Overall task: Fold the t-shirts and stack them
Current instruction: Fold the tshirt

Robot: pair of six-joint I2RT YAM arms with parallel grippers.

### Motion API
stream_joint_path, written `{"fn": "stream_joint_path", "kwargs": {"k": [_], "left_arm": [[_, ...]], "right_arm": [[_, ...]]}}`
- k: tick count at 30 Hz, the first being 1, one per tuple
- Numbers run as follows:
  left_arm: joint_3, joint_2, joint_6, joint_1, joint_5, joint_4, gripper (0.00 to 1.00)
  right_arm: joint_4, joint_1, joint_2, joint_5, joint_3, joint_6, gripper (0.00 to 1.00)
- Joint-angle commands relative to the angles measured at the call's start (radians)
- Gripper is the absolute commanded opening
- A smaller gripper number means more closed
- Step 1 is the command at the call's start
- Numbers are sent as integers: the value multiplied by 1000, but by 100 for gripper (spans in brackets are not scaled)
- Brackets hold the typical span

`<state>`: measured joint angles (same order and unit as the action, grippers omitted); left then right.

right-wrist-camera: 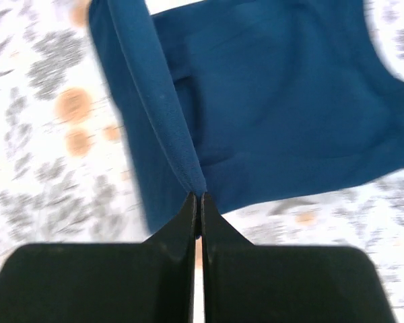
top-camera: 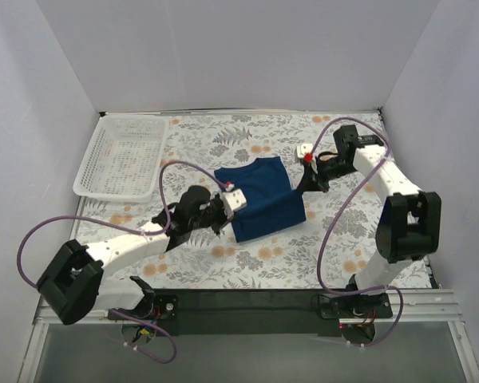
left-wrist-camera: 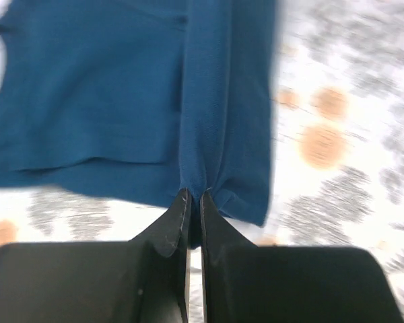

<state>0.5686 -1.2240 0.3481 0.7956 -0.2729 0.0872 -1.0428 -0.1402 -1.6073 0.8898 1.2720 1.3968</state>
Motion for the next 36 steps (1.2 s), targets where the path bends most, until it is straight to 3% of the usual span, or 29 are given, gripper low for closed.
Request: {"fn": "stream_joint_path", "kwargs": {"k": [1,5,10,15,20,36], "left_arm": [[143,-108,-43,-128,-61,45,0],[282,-262,-55,-254,-64,81,0],[427,-405,-49,-334,-38,115,0],[522,-561,-43,-392,-34,123,0],[550,-629,-31,-417,-19,126,0],[449,-545,23,-423,135,210,0]], "right_arm": [[125,-7,-139,63,191,-206,1],[212,-27,-340,42,477,-378,1],[363,-52,-486,-21,657,-589,1],[570,-88,-595,-98,704,-720,1],[642,-117,-684,-162,757,-789,1],[907,-154,-760,-353,728,-1027,1]]}}
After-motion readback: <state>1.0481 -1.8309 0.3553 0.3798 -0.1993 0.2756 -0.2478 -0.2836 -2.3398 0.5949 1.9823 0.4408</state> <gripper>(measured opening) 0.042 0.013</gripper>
